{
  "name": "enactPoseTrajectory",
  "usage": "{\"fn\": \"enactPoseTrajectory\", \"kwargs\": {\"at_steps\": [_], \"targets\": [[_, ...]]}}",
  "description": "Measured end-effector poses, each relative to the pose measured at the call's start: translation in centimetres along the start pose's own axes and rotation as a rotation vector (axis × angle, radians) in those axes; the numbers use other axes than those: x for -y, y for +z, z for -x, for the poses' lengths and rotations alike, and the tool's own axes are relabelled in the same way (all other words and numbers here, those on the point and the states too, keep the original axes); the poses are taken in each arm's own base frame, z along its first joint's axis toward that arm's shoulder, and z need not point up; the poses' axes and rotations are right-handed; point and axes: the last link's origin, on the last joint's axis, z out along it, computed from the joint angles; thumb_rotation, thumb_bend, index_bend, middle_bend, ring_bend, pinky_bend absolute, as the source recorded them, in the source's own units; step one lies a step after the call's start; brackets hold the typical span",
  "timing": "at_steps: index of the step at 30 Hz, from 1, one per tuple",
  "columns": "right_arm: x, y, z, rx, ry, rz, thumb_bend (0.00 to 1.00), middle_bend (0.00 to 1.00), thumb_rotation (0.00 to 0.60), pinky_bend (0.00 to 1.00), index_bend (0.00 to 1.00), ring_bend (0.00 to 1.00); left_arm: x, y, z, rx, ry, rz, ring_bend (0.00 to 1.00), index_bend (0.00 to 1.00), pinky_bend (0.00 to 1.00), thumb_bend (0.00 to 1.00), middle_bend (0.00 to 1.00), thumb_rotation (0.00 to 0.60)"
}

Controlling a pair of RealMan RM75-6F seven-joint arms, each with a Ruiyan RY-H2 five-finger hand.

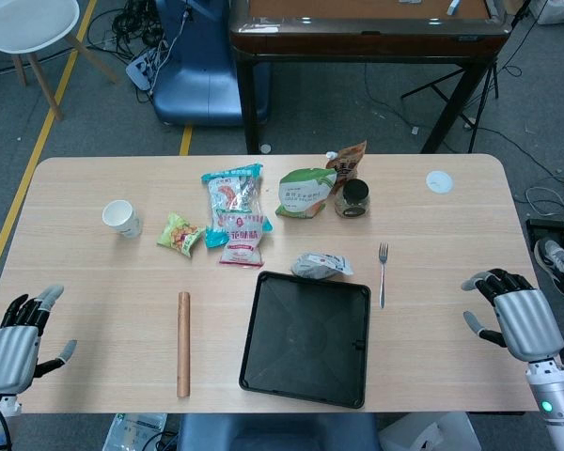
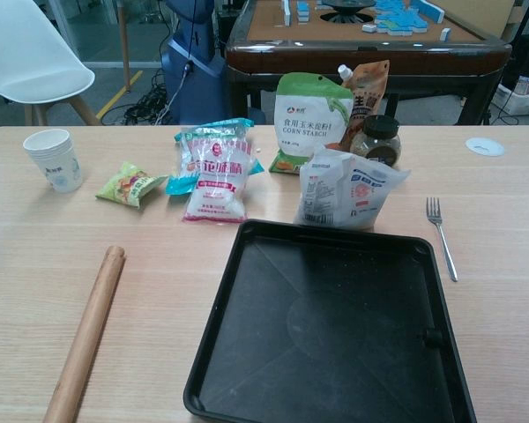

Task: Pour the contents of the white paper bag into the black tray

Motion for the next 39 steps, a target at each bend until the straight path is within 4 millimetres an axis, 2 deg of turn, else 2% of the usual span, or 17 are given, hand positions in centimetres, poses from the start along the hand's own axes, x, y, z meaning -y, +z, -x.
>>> {"fn": "enactPoseTrajectory", "kwargs": {"at_steps": [10, 16, 21, 30, 34, 39], "targets": [[0.0, 0.7, 0.5, 0.029, 0.017, -0.006, 0.29, 0.37, 0.6, 0.33, 0.39, 0.26, -0.2, -0.1, -0.1, -0.002, -0.004, 0.002, 0.16, 0.1, 0.07, 0.26, 0.13, 0.6], [0.2, 2.4, 1.0, 0.082, 0.052, -0.025, 0.29, 0.37, 0.6, 0.33, 0.37, 0.26, -0.2, -0.2, -0.1, 0.002, -0.006, -0.003, 0.16, 0.1, 0.07, 0.26, 0.13, 0.6], [0.8, 4.7, 1.6, 0.138, 0.083, -0.058, 0.26, 0.35, 0.6, 0.33, 0.31, 0.26, -0.1, -0.4, -0.3, -0.004, -0.004, -0.008, 0.16, 0.1, 0.07, 0.26, 0.13, 0.6], [3.0, 10.0, 3.3, 0.265, 0.128, -0.14, 0.09, 0.27, 0.6, 0.29, 0.19, 0.18, -0.2, -0.9, -0.6, -0.012, -0.003, -0.013, 0.16, 0.1, 0.07, 0.26, 0.13, 0.6], [4.0, 12.5, 4.2, 0.301, 0.139, -0.171, 0.06, 0.23, 0.6, 0.24, 0.14, 0.14, -0.3, -0.9, -0.6, -0.012, -0.001, -0.013, 0.16, 0.1, 0.07, 0.26, 0.13, 0.6], [5.0, 14.8, 5.3, 0.327, 0.16, -0.193, 0.06, 0.21, 0.6, 0.23, 0.13, 0.14, -0.5, -0.9, -0.5, -0.007, 0.005, -0.012, 0.16, 0.1, 0.07, 0.26, 0.13, 0.6]]}}
